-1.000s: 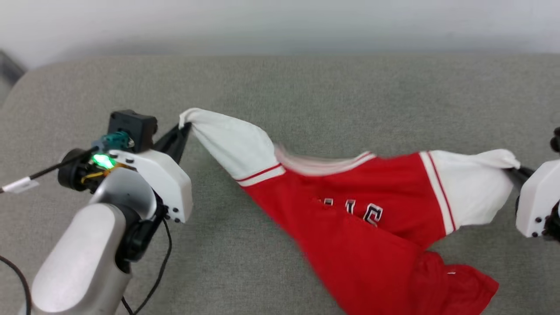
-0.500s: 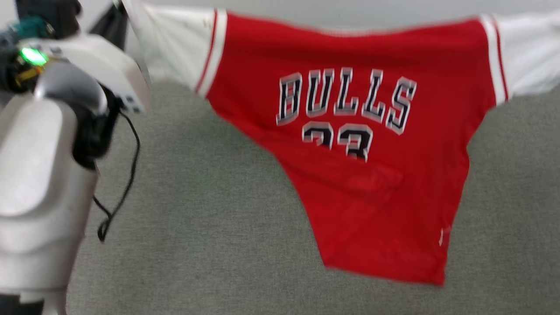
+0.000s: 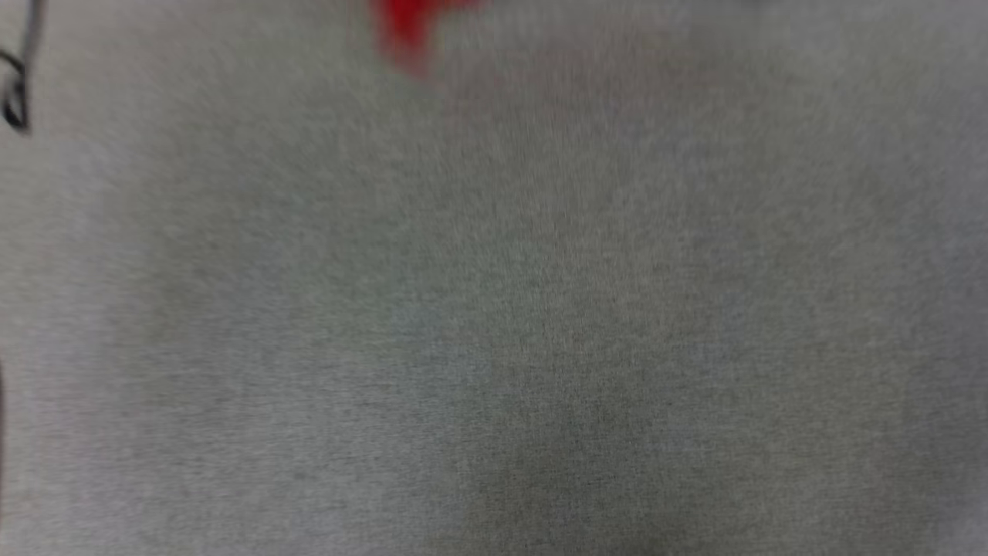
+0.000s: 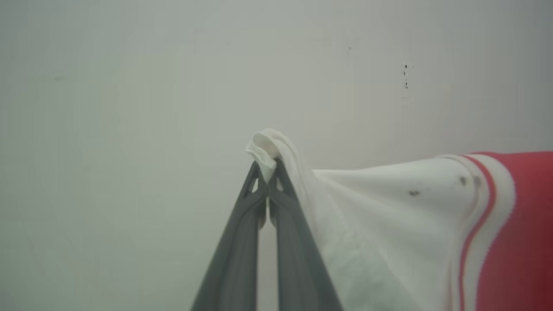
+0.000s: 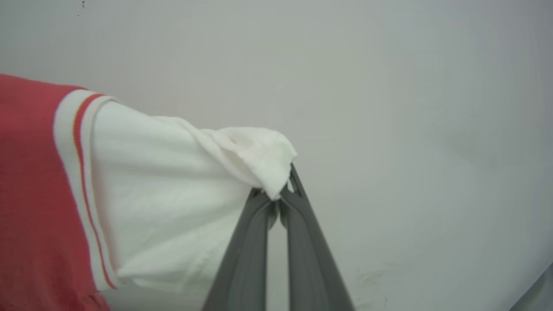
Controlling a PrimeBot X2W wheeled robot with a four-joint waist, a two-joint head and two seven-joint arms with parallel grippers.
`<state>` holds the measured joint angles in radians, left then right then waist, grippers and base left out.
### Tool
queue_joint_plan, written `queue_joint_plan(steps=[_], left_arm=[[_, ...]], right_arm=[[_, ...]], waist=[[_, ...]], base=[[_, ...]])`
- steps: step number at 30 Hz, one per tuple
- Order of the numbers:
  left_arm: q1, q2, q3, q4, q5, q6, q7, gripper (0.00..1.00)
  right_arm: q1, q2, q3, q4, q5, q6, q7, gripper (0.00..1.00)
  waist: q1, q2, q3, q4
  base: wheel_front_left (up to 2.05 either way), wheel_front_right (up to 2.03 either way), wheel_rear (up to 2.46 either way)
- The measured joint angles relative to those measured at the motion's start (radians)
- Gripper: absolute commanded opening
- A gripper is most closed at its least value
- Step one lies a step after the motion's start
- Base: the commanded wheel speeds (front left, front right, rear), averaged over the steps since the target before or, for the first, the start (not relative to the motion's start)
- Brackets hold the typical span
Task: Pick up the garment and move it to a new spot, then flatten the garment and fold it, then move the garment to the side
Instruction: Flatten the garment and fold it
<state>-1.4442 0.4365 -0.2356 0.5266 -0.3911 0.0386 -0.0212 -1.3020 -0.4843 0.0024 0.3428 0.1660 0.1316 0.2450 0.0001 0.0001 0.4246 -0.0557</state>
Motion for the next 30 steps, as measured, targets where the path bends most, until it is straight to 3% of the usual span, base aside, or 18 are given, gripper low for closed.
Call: queue_joint_plan(steps=[8,18,24,30], left_arm=[[-0.204,0.010,0.002,0.063,0.018,-0.021,-0.057,0.00],[-0.207,0.003,0.013,0.210,-0.020,-0.059,-0.147,0.00],[-0.124,-0.001,0.040,0.266,-0.061,-0.094,-0.212,0.00],[0.262,0.003,0.133,0.182,-0.120,-0.120,-0.239,0.00]], right_arm=[[-0.197,-0.002,0.069,0.100,0.016,0.000,-0.125,0.00],[-0.243,0.013,0.189,0.267,0.100,0.000,-0.233,0.00],[-0.209,0.007,0.262,0.318,0.173,0.000,-0.284,0.00],[0.110,-0.018,0.343,0.291,0.286,0.000,-0.294,0.00]], waist=[[0.0001,0.0000,0.200,-0.022],[0.0001,0.0000,0.376,-0.036],[0.0000,0.0000,0.356,-0.030],[-0.0001,0.0000,0.206,-0.019]], base=[[0.00,0.00,0.00],[0.00,0.00,0.00],[0.00,0.00,0.00],[0.00,0.00,0.00]])
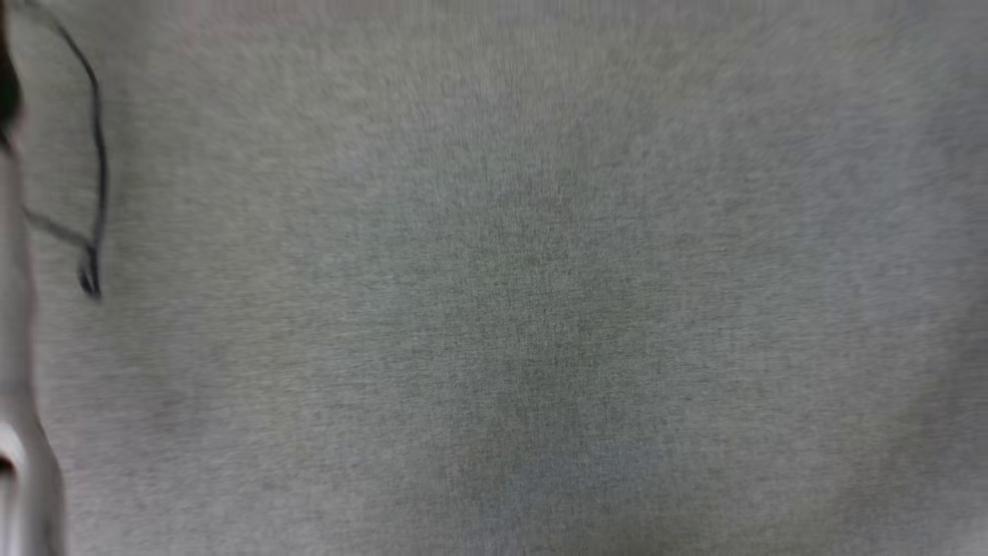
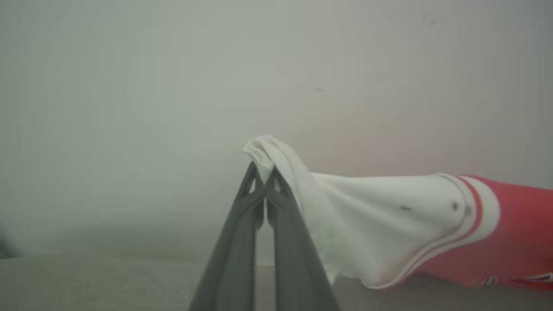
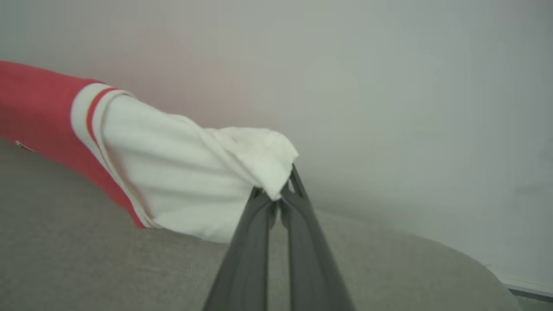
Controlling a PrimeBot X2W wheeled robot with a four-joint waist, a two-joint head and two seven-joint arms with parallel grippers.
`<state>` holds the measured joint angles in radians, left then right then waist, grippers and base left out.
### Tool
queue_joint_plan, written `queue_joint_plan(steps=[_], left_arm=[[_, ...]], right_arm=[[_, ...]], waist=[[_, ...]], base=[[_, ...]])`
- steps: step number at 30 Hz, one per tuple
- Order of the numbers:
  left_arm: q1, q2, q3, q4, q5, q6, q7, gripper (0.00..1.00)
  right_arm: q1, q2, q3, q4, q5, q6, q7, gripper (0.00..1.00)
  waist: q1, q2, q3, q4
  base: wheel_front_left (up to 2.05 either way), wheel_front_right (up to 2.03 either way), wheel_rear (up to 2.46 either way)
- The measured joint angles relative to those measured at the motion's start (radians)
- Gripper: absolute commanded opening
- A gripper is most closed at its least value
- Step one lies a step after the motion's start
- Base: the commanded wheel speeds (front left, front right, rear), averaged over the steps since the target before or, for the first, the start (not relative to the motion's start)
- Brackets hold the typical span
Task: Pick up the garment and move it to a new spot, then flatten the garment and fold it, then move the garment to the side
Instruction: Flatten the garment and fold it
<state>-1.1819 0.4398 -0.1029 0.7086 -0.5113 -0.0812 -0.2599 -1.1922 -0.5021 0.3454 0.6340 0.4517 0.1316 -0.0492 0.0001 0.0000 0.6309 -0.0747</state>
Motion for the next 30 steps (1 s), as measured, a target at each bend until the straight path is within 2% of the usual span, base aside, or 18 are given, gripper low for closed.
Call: queue_joint_plan(steps=[6,12,20,28,29,30], left_arm=[[0.423,-0.039,0.089,-0.176,-0.016,0.012,0.000,0.00],[0.776,-0.091,0.091,-0.338,-0.025,0.058,0.017,0.00],[1.136,-0.133,0.074,-0.531,-0.036,0.154,0.123,0.00],[1.409,-0.151,0.039,-0.610,-0.036,0.219,0.230,0.00],[1.426,-0.151,0.032,-0.613,-0.033,0.226,0.239,0.00],[1.439,-0.151,0.022,-0.620,-0.024,0.233,0.248,0.00]], right_arm=[[0.350,-0.007,-0.012,-0.125,0.051,0.000,0.065,0.00],[0.685,0.018,-0.110,-0.283,0.041,0.000,0.146,0.00],[1.090,0.130,-0.265,-0.470,-0.010,0.000,0.275,0.00],[1.425,0.268,-0.389,-0.579,-0.068,0.000,0.376,0.00],[1.456,0.287,-0.401,-0.585,-0.071,0.000,0.387,0.04],[1.483,0.301,-0.407,-0.590,-0.078,-0.001,0.402,0.26]], waist=[[-0.0002,0.0000,-0.161,0.013],[-0.0003,0.0000,-0.313,0.029],[-0.0005,0.0000,-0.470,0.060],[-0.0005,0.0001,-0.592,0.096],[-0.0005,0.0000,-0.604,0.101],[-0.0005,0.0000,-0.615,0.107]], base=[[0.00,0.00,0.00],[0.00,0.00,0.00],[0.00,0.00,0.00],[0.00,0.00,0.00],[0.00,0.00,0.00],[0.00,0.00,0.00]])
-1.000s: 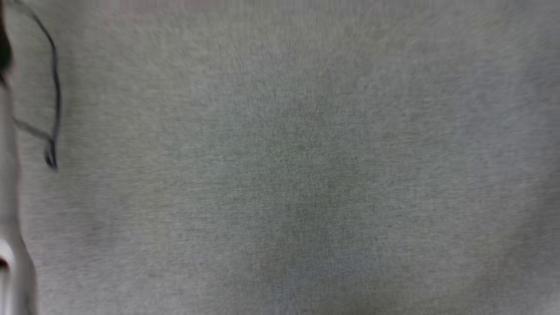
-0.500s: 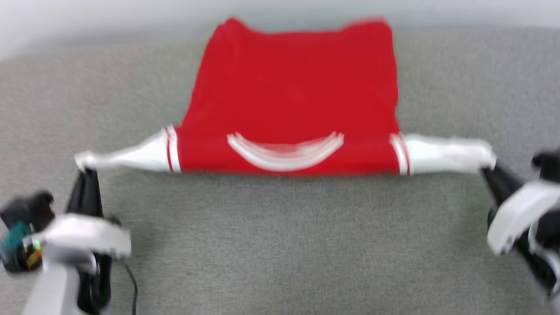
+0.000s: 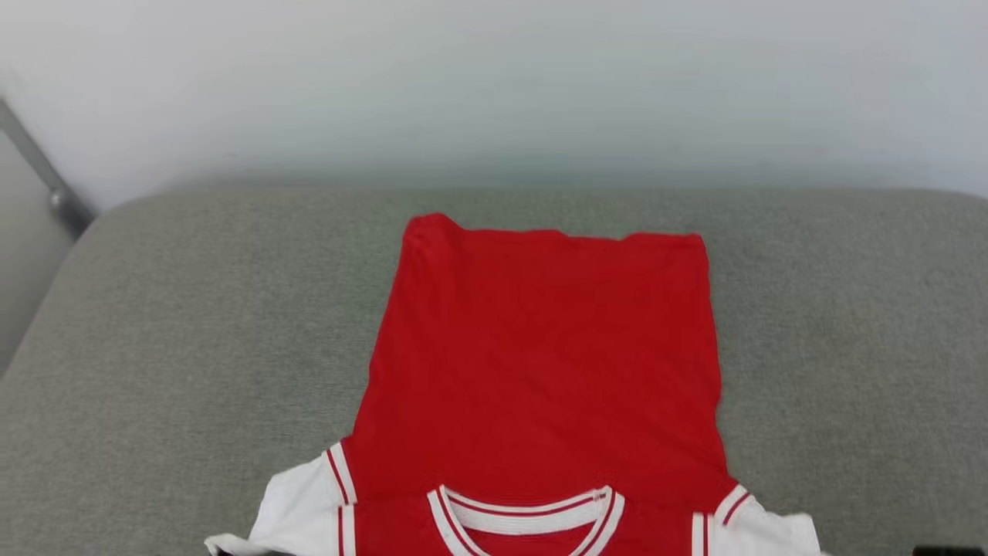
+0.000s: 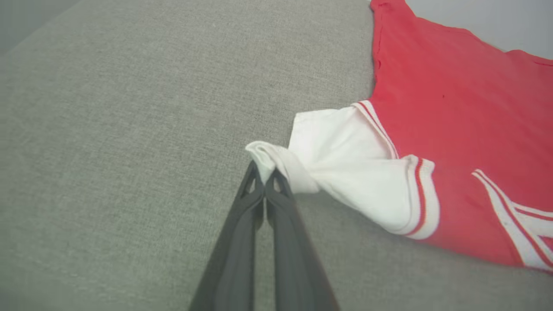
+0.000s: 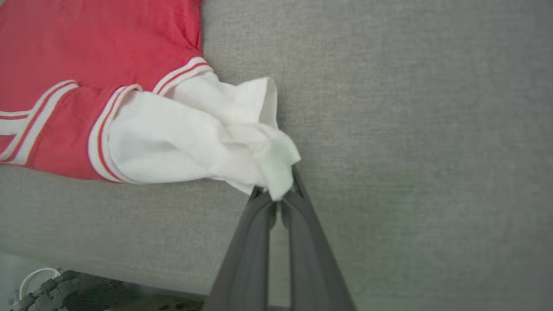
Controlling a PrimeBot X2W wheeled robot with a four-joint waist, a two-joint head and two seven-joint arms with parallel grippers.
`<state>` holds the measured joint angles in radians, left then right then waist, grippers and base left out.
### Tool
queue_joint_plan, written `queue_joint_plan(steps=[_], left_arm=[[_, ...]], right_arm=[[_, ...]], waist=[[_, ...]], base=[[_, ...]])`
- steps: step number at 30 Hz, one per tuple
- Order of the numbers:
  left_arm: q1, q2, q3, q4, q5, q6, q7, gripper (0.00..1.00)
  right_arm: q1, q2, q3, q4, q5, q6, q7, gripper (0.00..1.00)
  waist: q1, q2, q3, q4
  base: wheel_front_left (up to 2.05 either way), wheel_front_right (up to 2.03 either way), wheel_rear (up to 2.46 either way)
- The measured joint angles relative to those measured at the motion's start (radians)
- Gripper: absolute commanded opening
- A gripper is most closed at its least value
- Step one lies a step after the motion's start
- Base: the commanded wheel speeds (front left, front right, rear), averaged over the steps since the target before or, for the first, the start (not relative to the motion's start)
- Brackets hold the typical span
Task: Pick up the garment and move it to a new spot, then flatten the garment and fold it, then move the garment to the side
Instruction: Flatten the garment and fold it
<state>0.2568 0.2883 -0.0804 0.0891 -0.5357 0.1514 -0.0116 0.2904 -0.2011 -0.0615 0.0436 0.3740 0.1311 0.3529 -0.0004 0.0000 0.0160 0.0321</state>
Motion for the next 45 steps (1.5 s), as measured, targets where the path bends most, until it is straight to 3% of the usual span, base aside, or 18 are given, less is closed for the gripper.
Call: queue_joint_plan(steps=[1,2,8,11,15,20,28,34,42,43,44,45], left_arm=[[0.013,-0.002,-0.007,-0.010,0.003,0.002,0.004,0.00],[0.021,-0.008,-0.011,-0.021,0.002,0.005,0.006,0.00],[0.031,-0.015,-0.025,-0.053,-0.001,0.010,0.016,0.00],[0.030,-0.015,-0.030,-0.071,-0.002,0.010,0.016,0.00],[-0.008,-0.012,-0.049,-0.100,0.019,0.005,0.008,0.00],[-0.120,-0.032,-0.084,-0.152,0.051,-0.006,-0.030,0.00],[-0.252,-0.082,-0.138,-0.181,0.068,-0.043,-0.098,0.00],[-0.319,-0.108,-0.173,-0.197,0.086,-0.064,-0.143,0.00],[-0.357,-0.116,-0.194,-0.201,0.099,-0.074,-0.163,0.00],[-0.358,-0.117,-0.194,-0.198,0.099,-0.074,-0.164,0.00],[-0.359,-0.118,-0.194,-0.195,0.098,-0.074,-0.165,0.00],[-0.359,-0.120,-0.195,-0.191,0.091,-0.074,-0.165,0.00]], right_arm=[[0.023,0.015,-0.007,-0.010,-0.003,0.000,0.008,0.60],[0.039,0.028,-0.011,-0.017,-0.005,0.000,0.016,1.00],[0.046,0.056,-0.033,-0.064,-0.007,0.000,0.058,1.00],[-0.029,0.058,-0.083,-0.074,-0.031,0.000,0.040,1.00],[-0.205,0.057,-0.162,-0.010,-0.036,0.000,0.014,1.00],[-0.534,-0.013,-0.176,0.186,-0.021,0.000,0.018,1.00],[-0.943,-0.154,-0.089,0.416,0.043,0.000,0.263,1.00],[-1.138,-0.183,-0.066,0.485,0.039,0.000,0.477,1.00],[-1.225,-0.186,-0.081,0.521,0.012,0.000,0.618,1.00],[-1.228,-0.188,-0.087,0.522,0.012,0.000,0.634,0.74],[-1.232,-0.192,-0.089,0.522,0.012,0.000,0.647,0.29],[-1.234,-0.193,-0.090,0.520,0.012,0.000,0.659,0.00]], waist=[[0.0000,0.0000,-0.008,0.005],[0.0000,0.0000,-0.015,0.011],[0.0001,0.0000,-0.023,0.017],[0.0002,0.0000,-0.012,0.015],[0.0004,0.0000,0.025,0.020],[0.0006,0.0000,0.128,0.043],[0.0008,0.0000,0.303,0.114],[0.0008,0.0000,0.415,0.185],[0.0006,0.0000,0.511,0.262],[0.0006,0.0000,0.517,0.267],[0.0006,0.0000,0.520,0.271],[0.0006,0.0000,0.521,0.273]], base=[[0.00,0.00,0.00],[0.00,0.00,0.00],[0.00,0.00,0.00],[0.00,0.00,0.00],[0.00,0.00,0.00],[0.00,0.00,0.00],[0.00,0.00,0.00],[0.00,0.00,0.00],[0.00,0.00,0.00],[0.00,0.00,0.00],[0.00,0.00,0.00],[0.00,0.00,0.00]])
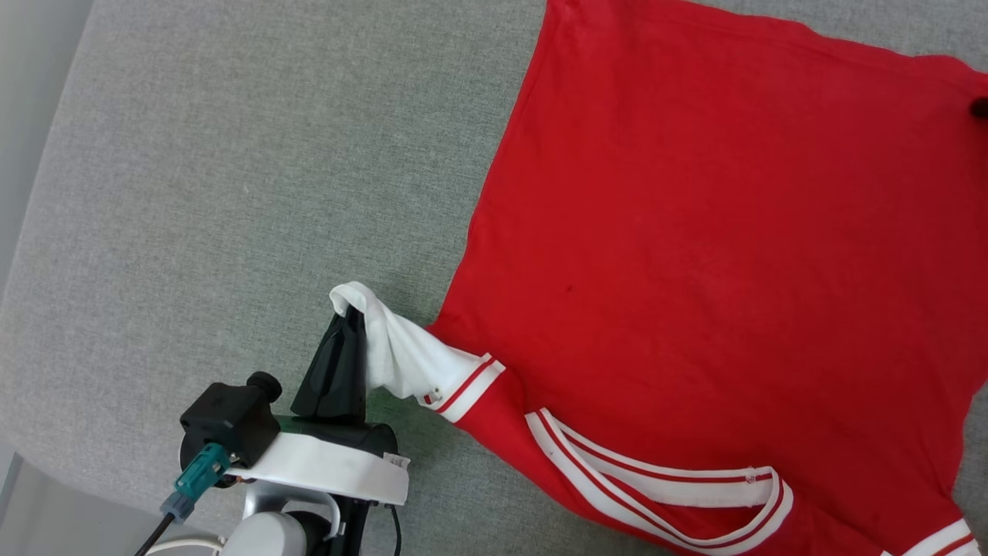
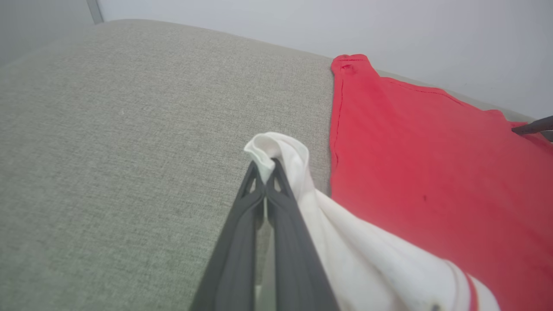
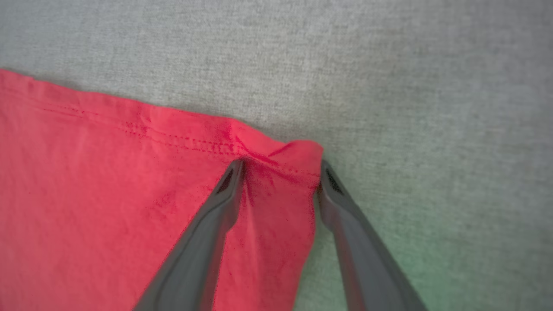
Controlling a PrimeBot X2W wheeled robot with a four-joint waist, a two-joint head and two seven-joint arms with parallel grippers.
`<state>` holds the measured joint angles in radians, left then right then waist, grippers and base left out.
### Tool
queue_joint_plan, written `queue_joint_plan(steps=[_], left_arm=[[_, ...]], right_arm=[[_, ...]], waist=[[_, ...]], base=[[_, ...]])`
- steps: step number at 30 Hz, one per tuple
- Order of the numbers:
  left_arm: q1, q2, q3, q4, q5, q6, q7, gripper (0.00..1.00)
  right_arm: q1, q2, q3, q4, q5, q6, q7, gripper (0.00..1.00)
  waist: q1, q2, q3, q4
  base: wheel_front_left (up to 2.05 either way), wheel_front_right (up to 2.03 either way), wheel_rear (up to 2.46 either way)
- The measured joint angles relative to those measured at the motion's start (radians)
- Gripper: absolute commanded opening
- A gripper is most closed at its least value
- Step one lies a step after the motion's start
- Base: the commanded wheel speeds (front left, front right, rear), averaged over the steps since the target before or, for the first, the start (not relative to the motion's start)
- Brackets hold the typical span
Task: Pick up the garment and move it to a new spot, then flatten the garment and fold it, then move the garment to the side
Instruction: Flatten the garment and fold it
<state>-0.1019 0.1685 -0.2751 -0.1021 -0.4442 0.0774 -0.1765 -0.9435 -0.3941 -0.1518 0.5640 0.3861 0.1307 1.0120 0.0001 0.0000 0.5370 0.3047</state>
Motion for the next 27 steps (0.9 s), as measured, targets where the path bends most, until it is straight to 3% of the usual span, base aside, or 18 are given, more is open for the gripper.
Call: queue_joint_plan(steps=[8,15,20,27], left_arm=[[0.003,0.003,0.006,0.030,-0.018,-0.003,-0.003,0.00],[0.042,0.033,0.030,0.049,-0.030,0.012,0.025,0.00],[0.110,0.067,0.086,0.075,-0.063,0.041,0.046,0.00],[0.191,0.102,0.131,0.097,-0.092,0.065,0.075,0.00]], right_arm=[[0.045,0.002,0.043,-0.042,0.012,0.000,0.002,0.00],[0.109,-0.079,0.131,-0.156,0.047,0.000,0.002,0.00],[0.316,-0.182,0.159,-0.303,0.078,0.000,0.031,0.00],[0.702,-0.182,0.081,-0.446,0.099,0.000,0.069,0.00]], waist=[[0.0001,0.0000,-0.052,-0.015],[0.0000,0.0000,-0.136,-0.051],[-0.0001,0.0000,-0.240,-0.116],[-0.0004,0.0001,-0.355,-0.221]], base=[[0.00,0.00,0.00],[0.00,0.00,0.00],[0.00,0.00,0.00],[0.00,0.00,0.00]])
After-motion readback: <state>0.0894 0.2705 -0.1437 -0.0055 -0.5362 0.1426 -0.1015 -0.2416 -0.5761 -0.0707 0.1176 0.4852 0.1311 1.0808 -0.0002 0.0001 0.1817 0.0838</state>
